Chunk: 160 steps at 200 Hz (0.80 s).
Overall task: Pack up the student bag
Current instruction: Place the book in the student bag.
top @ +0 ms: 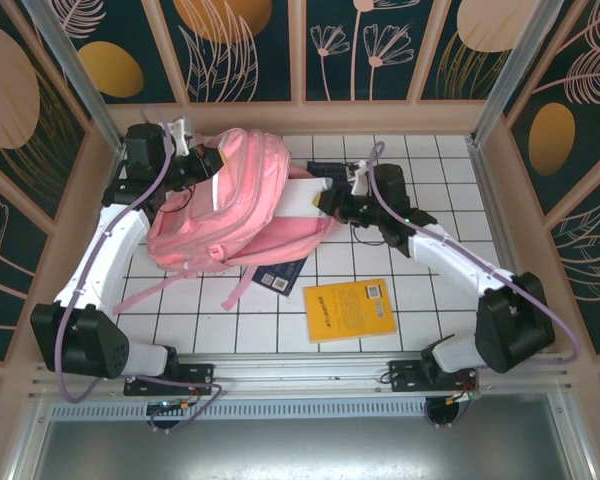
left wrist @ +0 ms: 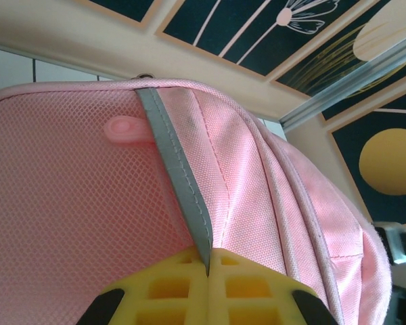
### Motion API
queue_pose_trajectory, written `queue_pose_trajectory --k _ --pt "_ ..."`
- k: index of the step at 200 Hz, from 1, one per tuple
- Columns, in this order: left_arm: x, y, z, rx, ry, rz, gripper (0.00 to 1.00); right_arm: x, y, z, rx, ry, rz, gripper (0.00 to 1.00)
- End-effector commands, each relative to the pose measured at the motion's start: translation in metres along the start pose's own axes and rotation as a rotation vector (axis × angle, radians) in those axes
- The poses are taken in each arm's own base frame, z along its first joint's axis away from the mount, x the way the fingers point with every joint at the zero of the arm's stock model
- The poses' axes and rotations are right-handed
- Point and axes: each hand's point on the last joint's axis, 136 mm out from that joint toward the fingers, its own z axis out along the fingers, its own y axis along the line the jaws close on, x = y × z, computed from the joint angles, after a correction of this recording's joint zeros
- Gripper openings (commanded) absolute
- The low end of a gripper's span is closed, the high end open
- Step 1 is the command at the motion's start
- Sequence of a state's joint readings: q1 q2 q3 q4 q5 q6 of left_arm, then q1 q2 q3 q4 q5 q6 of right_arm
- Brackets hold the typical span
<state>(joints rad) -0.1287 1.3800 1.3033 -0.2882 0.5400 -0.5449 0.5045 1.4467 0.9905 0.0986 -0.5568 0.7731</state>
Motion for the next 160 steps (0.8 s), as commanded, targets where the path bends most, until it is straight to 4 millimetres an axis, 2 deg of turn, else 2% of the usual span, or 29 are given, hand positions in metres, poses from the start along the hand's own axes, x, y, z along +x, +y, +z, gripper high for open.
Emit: queue_pose_trajectory --k 1,42,63,70,80,94,112,137,160 --pt "-0.042 -0.069 -0.034 0.224 -0.162 0.125 0.00 0.007 0.034 0.037 -0.141 0.083 0.013 0.00" --pt "-0.043 -0.078 -0.035 0.278 -0.159 0.103 0.00 0.026 0.040 0.133 -0.107 0.195 0.041 0.00" --pt "-0.044 -0.077 -0.036 0.270 -0.164 0.105 0.00 0.044 0.041 0.186 -0.082 0.257 0.059 0.00" --pt "-0.045 -0.077 -0.036 0.266 -0.164 0.103 0.00 0.049 0.042 0.199 -0.083 0.275 0.066 0.12" --pt "-0.046 -0.076 -0.036 0.254 -0.168 0.106 0.00 0.054 0.038 0.211 -0.066 0.283 0.071 0.37" --pt "-0.048 -0.072 -0.036 0.226 -0.176 0.107 0.00 0.049 0.036 0.208 -0.046 0.248 0.055 0.54" --pt "-0.049 -0.068 -0.035 0.204 -0.180 0.104 0.00 0.035 0.040 0.185 -0.066 0.193 0.029 0.74" --pt "-0.051 -0.059 -0.033 0.163 -0.189 0.097 0.00 0.019 0.048 0.153 -0.095 0.153 -0.007 0.81" --pt "-0.052 -0.038 -0.028 0.083 -0.206 0.073 0.00 0.010 0.053 0.123 -0.086 0.104 -0.065 0.89"
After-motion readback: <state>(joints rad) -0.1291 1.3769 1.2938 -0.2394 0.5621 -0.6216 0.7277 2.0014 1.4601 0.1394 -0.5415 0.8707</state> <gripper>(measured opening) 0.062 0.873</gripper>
